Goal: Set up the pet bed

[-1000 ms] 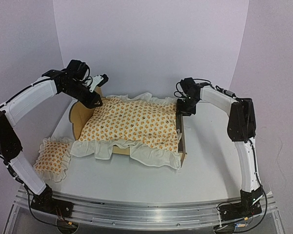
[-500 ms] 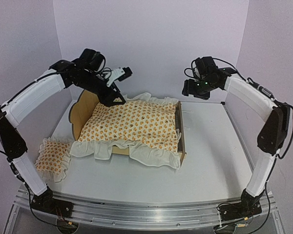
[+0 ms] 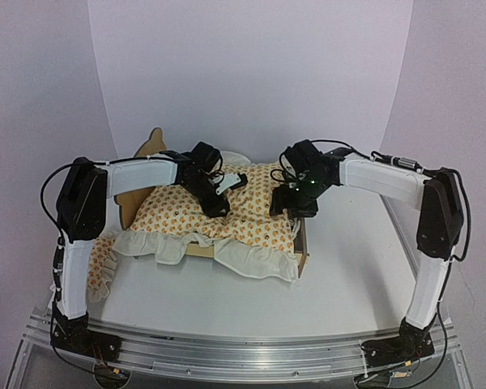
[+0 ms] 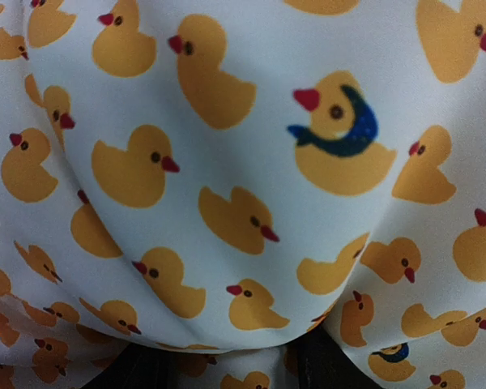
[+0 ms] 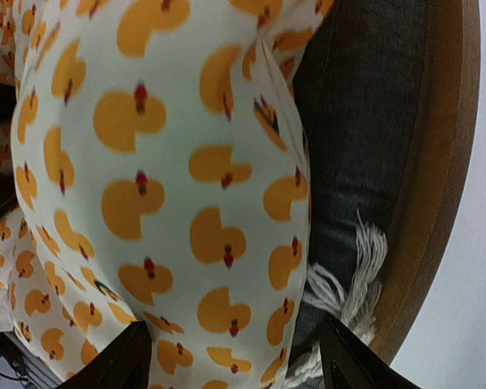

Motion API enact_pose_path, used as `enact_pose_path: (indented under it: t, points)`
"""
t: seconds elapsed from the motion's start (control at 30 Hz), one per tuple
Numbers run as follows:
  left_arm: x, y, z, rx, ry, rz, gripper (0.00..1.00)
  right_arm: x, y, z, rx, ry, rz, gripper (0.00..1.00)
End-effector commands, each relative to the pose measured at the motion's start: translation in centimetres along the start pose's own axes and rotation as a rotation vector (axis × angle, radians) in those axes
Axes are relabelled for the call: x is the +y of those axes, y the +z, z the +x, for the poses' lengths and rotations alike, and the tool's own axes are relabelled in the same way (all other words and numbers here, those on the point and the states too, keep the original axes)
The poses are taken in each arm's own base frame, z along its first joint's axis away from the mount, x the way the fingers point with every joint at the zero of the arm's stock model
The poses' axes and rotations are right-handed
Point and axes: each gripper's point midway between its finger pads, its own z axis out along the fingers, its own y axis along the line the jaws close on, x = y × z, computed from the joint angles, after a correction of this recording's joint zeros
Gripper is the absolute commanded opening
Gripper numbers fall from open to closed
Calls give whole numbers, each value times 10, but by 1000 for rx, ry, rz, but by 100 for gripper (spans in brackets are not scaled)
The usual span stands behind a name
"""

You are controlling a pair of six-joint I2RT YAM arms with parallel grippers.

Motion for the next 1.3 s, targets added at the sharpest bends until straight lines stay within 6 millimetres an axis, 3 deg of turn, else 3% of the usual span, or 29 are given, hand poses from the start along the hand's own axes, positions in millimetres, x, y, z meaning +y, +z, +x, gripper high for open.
enact_pose_path:
  t: [0.0,0.13,0.27,0.33,0.47,0.53,0.67,0.73,0.87,1.0,1.1,1.2,1.27]
  points:
    - [1,-34,-43,-131,36,-14,56,21,-48,16,-15,2,-129,71]
    - [2,-82,-81,-215,90,-8,64,31,-39,51,79,11,-173,70]
    - [-15,-128,-109,-324,140,66,71,45,-18,68,158,-9,-196,67]
    - [-25,-145,-116,-350,154,120,73,45,-9,68,173,5,-186,52]
    - [-63,-153,-105,-344,212,266,76,58,-22,46,112,12,-208,13]
    - [-87,-145,-95,-319,273,315,78,63,-36,32,62,23,-219,0]
    - [-135,-116,-74,-255,427,374,85,61,-61,17,-13,78,-198,0]
    - [-151,-95,-69,-235,501,352,87,38,-69,15,-48,142,-116,0]
    - [-185,-67,-80,-265,639,333,97,-15,-87,25,-102,256,29,7]
    - [-196,-42,-91,-286,647,302,98,-39,-100,41,-129,295,82,18]
    - [-194,-27,-99,-301,626,275,92,-45,-105,51,-122,300,83,20]
    - [-191,-12,-97,-280,619,263,78,-51,-106,61,-114,301,91,21]
    - [-191,-2,-91,-251,616,264,58,-54,-107,65,-114,301,95,21]
